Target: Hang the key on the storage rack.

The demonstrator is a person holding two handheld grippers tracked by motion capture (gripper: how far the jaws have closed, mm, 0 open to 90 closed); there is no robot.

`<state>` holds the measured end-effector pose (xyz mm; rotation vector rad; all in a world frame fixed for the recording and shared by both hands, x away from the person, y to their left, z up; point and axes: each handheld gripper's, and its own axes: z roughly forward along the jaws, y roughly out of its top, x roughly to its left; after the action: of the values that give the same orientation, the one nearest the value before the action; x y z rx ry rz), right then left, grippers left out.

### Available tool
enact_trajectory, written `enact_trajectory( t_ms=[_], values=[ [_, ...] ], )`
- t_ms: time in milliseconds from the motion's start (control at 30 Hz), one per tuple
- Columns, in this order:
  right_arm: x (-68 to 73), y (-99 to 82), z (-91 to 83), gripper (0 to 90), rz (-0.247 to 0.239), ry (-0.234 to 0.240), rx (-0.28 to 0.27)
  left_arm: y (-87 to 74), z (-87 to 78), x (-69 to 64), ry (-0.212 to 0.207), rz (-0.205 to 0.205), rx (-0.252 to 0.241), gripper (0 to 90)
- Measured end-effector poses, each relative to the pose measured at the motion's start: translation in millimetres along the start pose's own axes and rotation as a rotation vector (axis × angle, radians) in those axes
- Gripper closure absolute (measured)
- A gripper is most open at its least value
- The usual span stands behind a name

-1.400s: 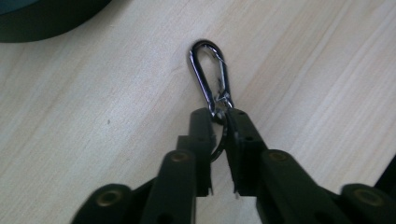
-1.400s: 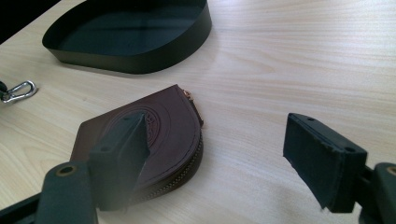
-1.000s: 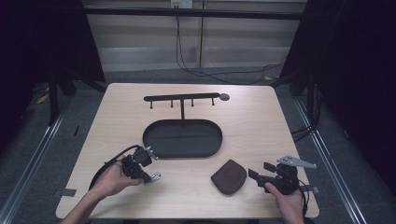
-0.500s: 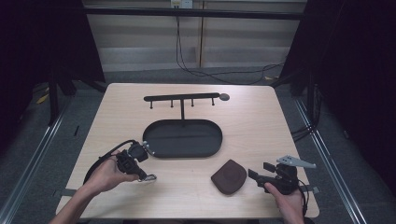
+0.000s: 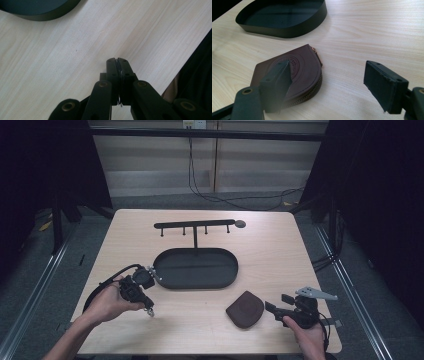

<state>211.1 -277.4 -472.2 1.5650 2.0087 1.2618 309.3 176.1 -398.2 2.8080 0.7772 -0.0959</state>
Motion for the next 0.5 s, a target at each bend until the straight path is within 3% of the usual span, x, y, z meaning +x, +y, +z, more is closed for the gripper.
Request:
enact_trajectory(
  t_ms=[500],
  values=[
    [-0.5,0.1,-0.3,22.2,0.002,0.003,-0.001,3.2,-16.8,3.4,0.022,0.008,0.023,89.1]
  ],
)
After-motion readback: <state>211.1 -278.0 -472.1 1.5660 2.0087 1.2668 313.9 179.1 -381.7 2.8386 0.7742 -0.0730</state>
